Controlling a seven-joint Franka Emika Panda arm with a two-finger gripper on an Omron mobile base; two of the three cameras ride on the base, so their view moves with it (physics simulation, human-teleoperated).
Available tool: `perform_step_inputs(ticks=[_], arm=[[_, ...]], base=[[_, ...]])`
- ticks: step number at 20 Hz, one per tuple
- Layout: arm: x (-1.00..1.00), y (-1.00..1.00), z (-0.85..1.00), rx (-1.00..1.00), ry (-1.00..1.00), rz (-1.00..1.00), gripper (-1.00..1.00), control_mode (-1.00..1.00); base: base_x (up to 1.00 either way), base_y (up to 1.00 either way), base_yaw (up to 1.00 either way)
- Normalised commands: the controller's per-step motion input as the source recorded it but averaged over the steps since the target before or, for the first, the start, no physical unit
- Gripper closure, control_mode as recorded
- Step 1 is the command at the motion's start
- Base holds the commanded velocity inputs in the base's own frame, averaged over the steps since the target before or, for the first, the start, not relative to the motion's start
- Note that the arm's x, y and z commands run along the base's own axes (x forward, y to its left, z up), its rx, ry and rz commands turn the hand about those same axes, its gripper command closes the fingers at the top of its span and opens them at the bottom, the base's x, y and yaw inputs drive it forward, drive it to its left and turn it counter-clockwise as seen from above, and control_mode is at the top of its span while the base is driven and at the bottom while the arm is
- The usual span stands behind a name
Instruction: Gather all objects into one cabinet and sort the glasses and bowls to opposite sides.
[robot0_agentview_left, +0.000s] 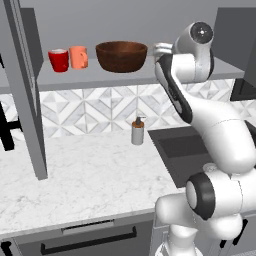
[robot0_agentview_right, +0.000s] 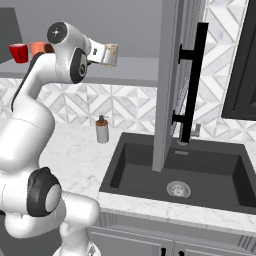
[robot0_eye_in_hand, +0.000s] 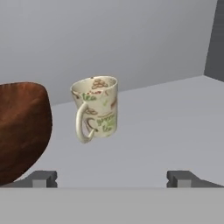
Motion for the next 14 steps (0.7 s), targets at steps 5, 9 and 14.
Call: perform_step_inputs(ticks=[5,9,14], arm=[[0.00,-0.25,0.00,0.00,0.00,-0.09,-1.00,-1.00],[0.09,0.00,0.00,0.00,0.00,0.00,-1.00,-1.00],[0.28,0.08,0.00,0.00,0.00,0.00,-1.00,-1.00]], base=[[0.00,0.00,0.00],[0.00,0.00,0.00],[0.00,0.00,0.00]])
